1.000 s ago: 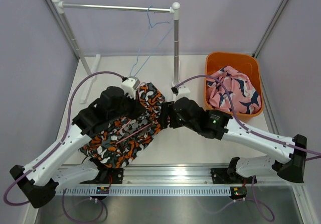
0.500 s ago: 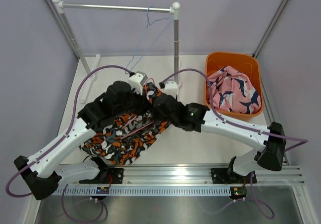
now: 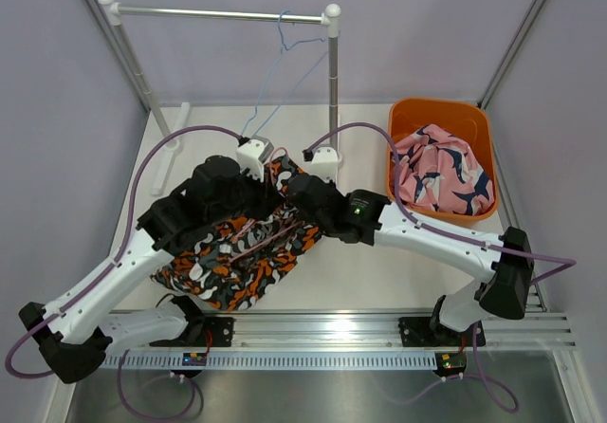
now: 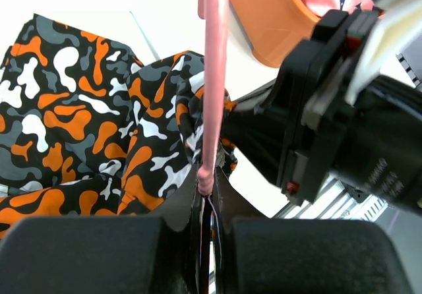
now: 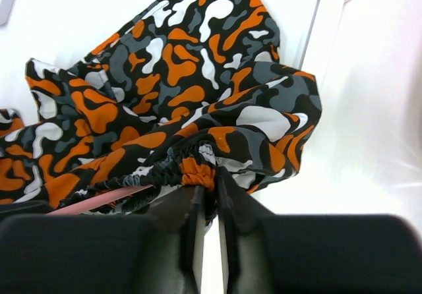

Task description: Remove the shorts from the hanger

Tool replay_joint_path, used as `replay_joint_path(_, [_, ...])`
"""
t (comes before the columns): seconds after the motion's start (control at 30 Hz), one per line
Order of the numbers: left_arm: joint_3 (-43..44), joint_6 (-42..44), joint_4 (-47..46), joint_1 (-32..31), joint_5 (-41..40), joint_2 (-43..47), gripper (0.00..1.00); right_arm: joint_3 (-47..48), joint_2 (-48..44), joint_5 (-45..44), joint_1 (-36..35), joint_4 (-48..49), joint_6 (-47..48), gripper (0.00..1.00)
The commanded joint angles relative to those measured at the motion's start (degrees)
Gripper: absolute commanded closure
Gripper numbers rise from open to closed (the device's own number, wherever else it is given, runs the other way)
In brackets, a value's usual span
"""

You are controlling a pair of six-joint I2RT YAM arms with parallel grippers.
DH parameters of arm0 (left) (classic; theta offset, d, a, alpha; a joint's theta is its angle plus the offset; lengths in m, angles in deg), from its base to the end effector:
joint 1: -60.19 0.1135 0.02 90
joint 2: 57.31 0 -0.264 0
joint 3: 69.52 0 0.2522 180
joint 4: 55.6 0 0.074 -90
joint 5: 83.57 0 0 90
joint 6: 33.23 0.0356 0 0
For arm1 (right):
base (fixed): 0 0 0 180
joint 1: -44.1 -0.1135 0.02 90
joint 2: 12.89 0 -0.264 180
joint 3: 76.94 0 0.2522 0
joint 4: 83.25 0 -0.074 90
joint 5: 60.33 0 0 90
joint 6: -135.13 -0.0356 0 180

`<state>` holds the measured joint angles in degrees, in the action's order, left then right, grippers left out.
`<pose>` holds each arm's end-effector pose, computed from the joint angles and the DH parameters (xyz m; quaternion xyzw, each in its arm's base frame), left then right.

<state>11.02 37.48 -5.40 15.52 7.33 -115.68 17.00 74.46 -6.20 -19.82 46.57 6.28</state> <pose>0.1503 -0.1493 0.3819 0.1923 0.8354 -0.2784 0.4331 0.1651 0.2898 0.3352 -0.0713 0.8799 0.1163 0.4551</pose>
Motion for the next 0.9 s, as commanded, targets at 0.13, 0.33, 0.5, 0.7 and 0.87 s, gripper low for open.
replay_joint_path(0.13, [2.7, 2.7, 1.0, -0.3, 1.6, 4.3, 1.00, 1.8, -5.0, -3.7, 5.6, -1.2, 1.8, 1.00])
replay_joint_path(0.33, [2.8, 4.3, 3.1, -0.3, 2.5, 6.3, 1.00, 3.2, -5.3, -2.5, 10.4, -3.0, 3.8, 1.00])
replay_joint_path(0.5, [1.9, 4.6, 1.8, -0.3, 3.0, 8.9, 1.00, 1.6, -5.0, 0.0, 13.8, -1.0, 5.4, 1.00])
replay_joint_path(0.7, [2.1, 4.3, -2.3, -0.3, 3.8, 11.8, 1.00, -0.3, -3.7, 1.4, 13.9, 0.0, 4.8, 1.00])
replay_joint_path(0.87, [3.9, 4.6, -2.7, -0.4, 2.8, 12.3, 1.00, -1.1, -5.1, 1.2, 15.1, 0.0, 5.3, 1.00])
